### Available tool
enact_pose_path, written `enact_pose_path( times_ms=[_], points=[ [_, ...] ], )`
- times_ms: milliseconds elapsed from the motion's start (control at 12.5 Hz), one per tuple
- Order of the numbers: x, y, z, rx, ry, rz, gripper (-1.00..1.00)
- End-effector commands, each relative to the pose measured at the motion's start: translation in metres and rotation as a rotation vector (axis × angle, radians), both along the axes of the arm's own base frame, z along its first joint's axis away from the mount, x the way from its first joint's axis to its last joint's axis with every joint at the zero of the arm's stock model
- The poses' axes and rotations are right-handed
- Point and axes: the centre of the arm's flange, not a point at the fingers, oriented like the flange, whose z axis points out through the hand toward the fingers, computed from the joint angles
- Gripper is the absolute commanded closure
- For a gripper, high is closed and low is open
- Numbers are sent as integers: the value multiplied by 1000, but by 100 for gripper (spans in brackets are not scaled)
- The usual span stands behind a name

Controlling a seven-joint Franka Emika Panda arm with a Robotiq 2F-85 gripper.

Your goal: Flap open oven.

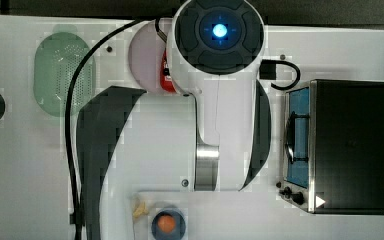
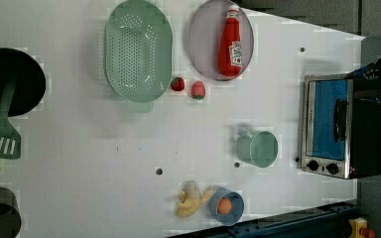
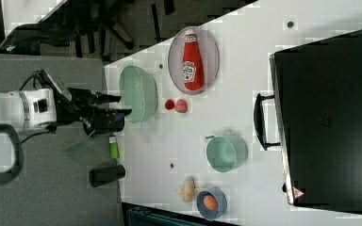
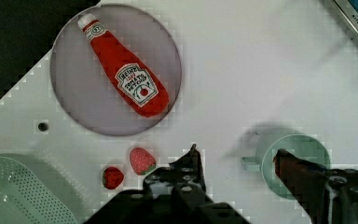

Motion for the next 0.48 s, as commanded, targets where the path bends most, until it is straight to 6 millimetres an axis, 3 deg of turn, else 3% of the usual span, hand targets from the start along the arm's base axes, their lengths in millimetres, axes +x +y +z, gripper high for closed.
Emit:
enact_pose_path(
  times_ms=[80,240,480],
  points=[
    [-117,-34,57,-9,-5,-175,-59],
    [-117,-34,57,-9,-5,-175,-99],
    [-117,-34,57,-9,-5,-175,-100]
  ],
)
